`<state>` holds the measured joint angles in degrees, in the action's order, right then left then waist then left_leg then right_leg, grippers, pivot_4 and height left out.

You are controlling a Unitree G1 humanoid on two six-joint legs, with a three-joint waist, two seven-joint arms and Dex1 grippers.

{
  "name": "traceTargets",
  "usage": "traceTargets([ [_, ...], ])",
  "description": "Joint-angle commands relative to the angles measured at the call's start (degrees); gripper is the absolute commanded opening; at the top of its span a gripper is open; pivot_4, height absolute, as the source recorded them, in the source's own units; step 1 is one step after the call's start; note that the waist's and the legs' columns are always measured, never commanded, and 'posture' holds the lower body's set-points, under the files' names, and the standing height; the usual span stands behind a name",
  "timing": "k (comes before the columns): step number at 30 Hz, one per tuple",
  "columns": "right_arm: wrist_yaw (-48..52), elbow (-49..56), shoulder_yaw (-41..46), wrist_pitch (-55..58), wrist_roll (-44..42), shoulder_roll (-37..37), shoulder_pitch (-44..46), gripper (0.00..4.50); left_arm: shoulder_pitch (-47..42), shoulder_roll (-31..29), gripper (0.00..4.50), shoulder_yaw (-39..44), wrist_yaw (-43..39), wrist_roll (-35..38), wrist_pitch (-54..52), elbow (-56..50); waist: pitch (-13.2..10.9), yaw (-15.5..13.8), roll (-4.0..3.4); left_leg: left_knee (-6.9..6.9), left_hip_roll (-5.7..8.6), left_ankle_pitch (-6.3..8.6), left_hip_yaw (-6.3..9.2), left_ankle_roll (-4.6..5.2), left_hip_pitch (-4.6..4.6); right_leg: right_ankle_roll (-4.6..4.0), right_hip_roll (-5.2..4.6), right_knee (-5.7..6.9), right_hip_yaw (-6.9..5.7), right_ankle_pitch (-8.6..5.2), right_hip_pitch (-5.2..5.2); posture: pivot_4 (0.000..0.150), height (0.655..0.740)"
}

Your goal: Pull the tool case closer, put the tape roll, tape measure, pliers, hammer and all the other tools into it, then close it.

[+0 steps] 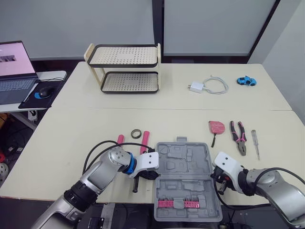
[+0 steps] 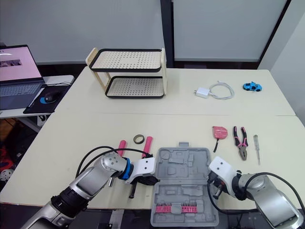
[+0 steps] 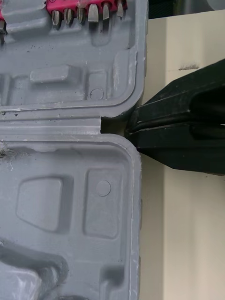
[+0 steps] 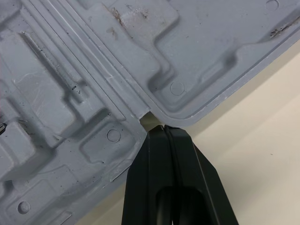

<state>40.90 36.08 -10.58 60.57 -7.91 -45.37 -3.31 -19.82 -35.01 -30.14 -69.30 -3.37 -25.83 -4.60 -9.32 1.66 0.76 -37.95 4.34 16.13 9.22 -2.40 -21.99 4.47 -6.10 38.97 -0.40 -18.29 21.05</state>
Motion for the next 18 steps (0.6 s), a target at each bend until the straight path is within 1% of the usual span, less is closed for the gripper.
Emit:
traceTargets([
  [1,0.2,2.6,-0.6,-0.9,-1.9,0.1,0.3,0.0,0.3,0.8,0.02,-1.3,-0.1,0.4,0.7,-1.4,0.0,0.0,0.0,0.0,0.0,0.0,0.0,0.0,0.0,0.0,0.0,0.0,0.0,0.0,0.0,0.15,0.74],
  [9,0.0,2.2,0.7,-0.4,-2.3,-0.1,0.4,0.0,-0.2,0.9,0.02,-0.9,0.3,0.2,0.8,-0.7,0.0,0.0,0.0,0.0,0.0,0.0,0.0,0.0,0.0,0.0,0.0,0.0,0.0,0.0,0.0,0.15,0.74],
  [18,-0.5,2.1,6.0,-0.6,-3.7,-1.7,-1.2,0.0,-0.6,-1.6,0.02,1.7,-0.5,1.3,0.1,-1.0,0.0,0.0,0.0,-0.01,0.0,0.0,0.0,0.0,0.0,0.0,0.0,0.01,0.0,0.0,0.0,0.15,0.74],
])
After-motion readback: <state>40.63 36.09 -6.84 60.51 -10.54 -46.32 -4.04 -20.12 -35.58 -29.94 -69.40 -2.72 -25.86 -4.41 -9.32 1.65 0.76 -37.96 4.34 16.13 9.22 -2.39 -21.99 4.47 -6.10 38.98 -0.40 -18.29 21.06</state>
